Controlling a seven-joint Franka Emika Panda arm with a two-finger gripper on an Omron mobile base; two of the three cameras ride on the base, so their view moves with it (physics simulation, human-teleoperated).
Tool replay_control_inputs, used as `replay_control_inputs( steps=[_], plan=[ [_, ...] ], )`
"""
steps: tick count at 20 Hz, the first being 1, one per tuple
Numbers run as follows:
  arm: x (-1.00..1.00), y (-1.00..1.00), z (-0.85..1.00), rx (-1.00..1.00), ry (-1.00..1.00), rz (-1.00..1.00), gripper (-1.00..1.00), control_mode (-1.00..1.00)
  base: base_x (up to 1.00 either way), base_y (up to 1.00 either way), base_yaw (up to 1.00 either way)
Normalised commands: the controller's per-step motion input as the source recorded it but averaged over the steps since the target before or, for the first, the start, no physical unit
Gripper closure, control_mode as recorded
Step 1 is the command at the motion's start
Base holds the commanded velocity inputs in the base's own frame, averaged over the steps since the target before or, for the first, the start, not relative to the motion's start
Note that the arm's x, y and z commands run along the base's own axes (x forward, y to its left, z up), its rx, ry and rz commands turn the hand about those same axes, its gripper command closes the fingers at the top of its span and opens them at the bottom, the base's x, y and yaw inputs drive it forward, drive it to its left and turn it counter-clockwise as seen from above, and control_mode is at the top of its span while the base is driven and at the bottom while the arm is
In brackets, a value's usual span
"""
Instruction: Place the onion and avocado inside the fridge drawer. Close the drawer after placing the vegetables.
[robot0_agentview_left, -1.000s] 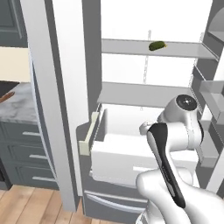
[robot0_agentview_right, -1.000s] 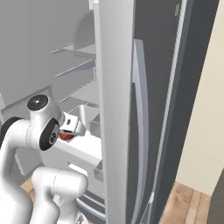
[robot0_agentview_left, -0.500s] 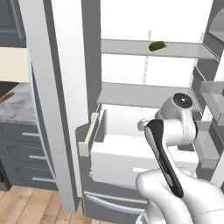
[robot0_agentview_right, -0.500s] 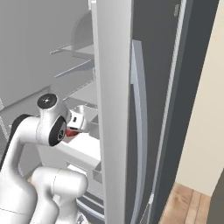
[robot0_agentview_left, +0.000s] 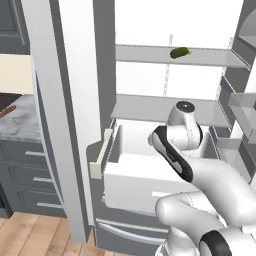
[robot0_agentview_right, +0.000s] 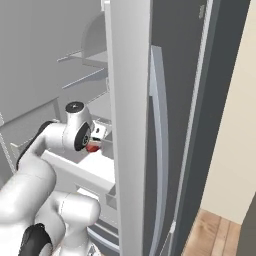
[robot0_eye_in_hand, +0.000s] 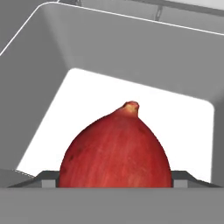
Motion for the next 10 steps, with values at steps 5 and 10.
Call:
replay_control_inputs(
  steps=[5, 10],
  plan=[
    [0.18, -0.08, -0.59, 0.0, 0.18, 0.01, 1.0, -1.0, 0.0, 0.0, 0.0],
    [0.22, 0.0, -0.83, 0.0, 0.17, 0.0, 1.0, -1.0, 0.0, 0.0, 0.0]
  ],
)
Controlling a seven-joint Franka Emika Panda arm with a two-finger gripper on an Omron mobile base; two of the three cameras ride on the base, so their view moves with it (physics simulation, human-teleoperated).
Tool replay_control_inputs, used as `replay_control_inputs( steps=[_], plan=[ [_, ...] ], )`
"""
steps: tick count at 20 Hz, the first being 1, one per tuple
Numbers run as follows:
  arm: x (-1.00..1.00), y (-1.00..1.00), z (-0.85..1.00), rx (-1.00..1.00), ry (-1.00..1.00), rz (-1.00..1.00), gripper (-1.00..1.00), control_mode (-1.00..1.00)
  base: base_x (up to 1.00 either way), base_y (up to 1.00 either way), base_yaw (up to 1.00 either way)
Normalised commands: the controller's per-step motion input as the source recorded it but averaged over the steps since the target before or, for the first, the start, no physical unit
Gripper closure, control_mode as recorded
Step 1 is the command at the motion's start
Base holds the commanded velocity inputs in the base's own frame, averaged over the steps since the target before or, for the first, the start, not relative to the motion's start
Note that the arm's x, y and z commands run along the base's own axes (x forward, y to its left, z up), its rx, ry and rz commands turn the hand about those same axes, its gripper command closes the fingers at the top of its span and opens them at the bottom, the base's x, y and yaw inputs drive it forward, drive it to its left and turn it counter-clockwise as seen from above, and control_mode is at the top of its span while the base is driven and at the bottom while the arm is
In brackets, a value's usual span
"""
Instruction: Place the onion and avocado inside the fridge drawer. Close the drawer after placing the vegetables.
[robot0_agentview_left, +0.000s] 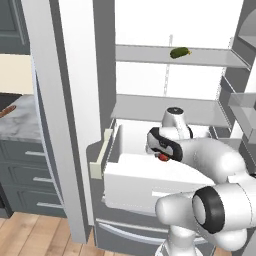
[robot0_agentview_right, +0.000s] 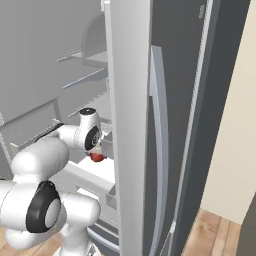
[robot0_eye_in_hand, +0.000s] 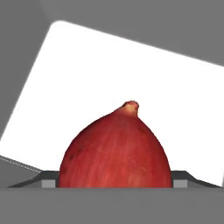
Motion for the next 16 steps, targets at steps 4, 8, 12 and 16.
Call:
replay_control_inputs(
  steps=[4, 8, 12, 16],
  plan=[
    [0.16, 0.0, -0.65, 0.0, 0.1, 0.0, 1.0, -1.0, 0.0, 0.0, 0.0],
    [0.04, 0.0, -0.61, 0.0, 0.08, 0.0, 1.0, -1.0, 0.0, 0.0, 0.0],
    [0.0, 0.0, -0.57, 0.0, 0.01, 0.0, 1.0, -1.0, 0.0, 0.0, 0.0],
    [-0.05, 0.0, -0.5, 0.0, 0.0, 0.0, 1.0, -1.0, 0.0, 0.0, 0.0]
  ],
)
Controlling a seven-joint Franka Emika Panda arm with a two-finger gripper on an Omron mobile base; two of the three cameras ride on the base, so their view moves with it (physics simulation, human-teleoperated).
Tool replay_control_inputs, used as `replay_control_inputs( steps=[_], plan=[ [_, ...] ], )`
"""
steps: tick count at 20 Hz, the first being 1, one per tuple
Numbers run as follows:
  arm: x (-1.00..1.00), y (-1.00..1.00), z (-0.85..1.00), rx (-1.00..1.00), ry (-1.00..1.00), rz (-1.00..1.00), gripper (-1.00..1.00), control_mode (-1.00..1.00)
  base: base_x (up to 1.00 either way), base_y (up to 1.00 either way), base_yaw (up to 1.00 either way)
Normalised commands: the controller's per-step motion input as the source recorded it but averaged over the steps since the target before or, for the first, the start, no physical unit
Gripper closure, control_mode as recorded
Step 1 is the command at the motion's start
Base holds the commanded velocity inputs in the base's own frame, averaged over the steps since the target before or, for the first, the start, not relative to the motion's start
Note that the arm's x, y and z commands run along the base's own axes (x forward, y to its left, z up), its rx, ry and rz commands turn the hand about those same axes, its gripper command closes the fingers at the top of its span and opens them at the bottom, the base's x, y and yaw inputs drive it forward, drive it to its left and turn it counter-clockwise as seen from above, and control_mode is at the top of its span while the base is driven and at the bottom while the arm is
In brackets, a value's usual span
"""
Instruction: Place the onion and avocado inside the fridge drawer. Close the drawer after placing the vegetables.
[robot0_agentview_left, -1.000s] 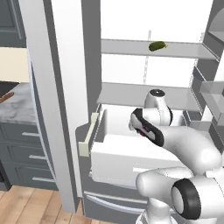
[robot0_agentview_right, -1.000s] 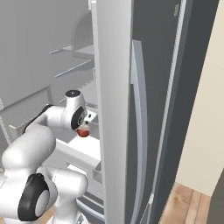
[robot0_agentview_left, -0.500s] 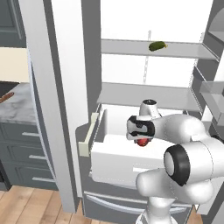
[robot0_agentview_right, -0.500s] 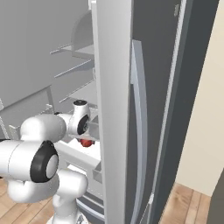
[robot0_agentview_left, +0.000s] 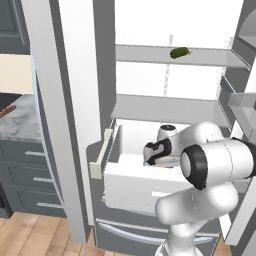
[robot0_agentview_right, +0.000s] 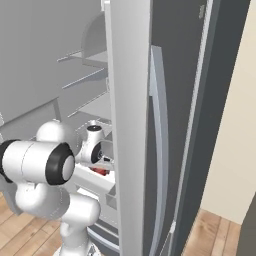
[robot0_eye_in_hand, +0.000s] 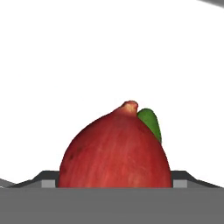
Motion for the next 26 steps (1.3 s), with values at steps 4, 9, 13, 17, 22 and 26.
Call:
replay_control_inputs(
  steps=[4, 9, 13, 17, 22, 26],
  plan=[
    [-0.09, 0.0, -0.45, 0.0, 0.0, 0.0, 1.0, -1.0, 0.0, 0.0, 0.0],
    [-0.18, 0.0, -0.43, 0.0, 0.0, 0.0, 1.0, -1.0, 0.0, 0.0, 0.0],
    [-0.18, 0.0, -0.42, 0.0, 0.0, 0.0, -1.0, -1.0, 0.0, 0.0, 0.0],
    [-0.24, 0.0, -0.09, 0.0, -0.01, 0.0, -1.0, -1.0, 0.0, 0.0, 0.0],
    [-0.09, 0.0, 0.49, 0.0, -0.09, 0.0, -1.0, -1.0, 0.0, 0.0, 0.0],
    [0.13, 0.05, 0.89, 0.0, -0.05, 0.0, -1.0, -1.0, 0.0, 0.0, 0.0]
  ],
)
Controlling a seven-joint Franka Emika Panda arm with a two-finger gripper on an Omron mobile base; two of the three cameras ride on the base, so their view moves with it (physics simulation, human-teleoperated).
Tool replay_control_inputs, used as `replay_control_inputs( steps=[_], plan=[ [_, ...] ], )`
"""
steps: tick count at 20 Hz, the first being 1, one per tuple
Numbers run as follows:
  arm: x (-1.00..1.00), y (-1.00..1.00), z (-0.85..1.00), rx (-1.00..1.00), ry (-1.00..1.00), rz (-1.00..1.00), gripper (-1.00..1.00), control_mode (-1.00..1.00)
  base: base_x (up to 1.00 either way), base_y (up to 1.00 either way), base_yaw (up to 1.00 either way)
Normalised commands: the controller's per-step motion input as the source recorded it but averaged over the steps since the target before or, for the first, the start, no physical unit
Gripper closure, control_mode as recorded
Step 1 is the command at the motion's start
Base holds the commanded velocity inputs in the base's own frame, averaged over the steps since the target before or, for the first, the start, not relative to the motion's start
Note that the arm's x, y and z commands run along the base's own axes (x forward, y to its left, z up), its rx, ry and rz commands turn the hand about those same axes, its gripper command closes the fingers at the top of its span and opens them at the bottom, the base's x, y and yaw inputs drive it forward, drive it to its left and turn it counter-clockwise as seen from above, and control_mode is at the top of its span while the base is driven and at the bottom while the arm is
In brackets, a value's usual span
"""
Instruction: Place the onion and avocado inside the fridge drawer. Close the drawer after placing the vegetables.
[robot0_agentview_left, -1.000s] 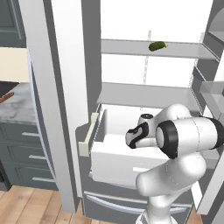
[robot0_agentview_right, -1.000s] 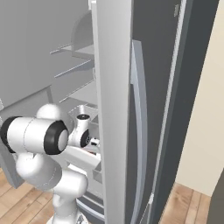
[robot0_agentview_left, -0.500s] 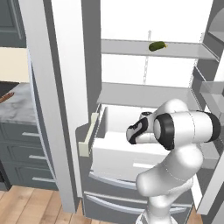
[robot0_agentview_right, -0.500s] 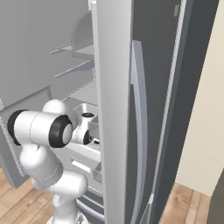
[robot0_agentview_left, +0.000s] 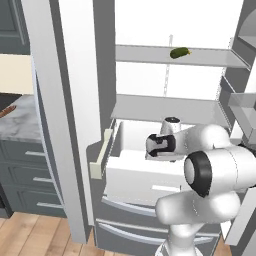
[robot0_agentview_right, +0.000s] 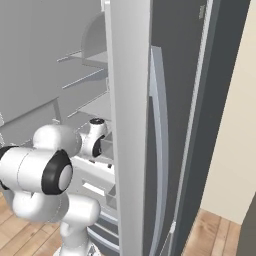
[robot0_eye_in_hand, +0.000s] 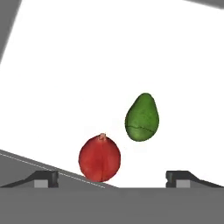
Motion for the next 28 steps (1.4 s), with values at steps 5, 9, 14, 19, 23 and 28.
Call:
replay_control_inputs(
  steps=[5, 9, 14, 19, 23, 28],
  plan=[
    [0.08, 0.01, 0.93, 0.0, -0.07, 0.0, -1.0, -1.0, 0.0, 0.0, 0.0],
    [-0.08, 0.01, 0.89, 0.0, -0.05, 0.0, -1.0, -1.0, 0.0, 0.0, 0.0],
    [-0.78, 0.05, 0.7, 0.0, -0.09, 0.0, -1.0, -1.0, 0.0, 0.0, 0.0],
    [-0.99, 0.22, 0.34, 0.0, -0.03, -0.01, -1.0, -1.0, 0.0, 0.0, 0.0],
    [-0.78, 0.51, -0.02, -0.01, 0.04, 0.0, -1.0, -1.0, 0.0, 0.0, 0.0],
    [-0.56, 0.59, -0.1, -0.02, 0.06, 0.0, -1.0, -1.0, 0.0, 0.0, 0.0]
  ],
)
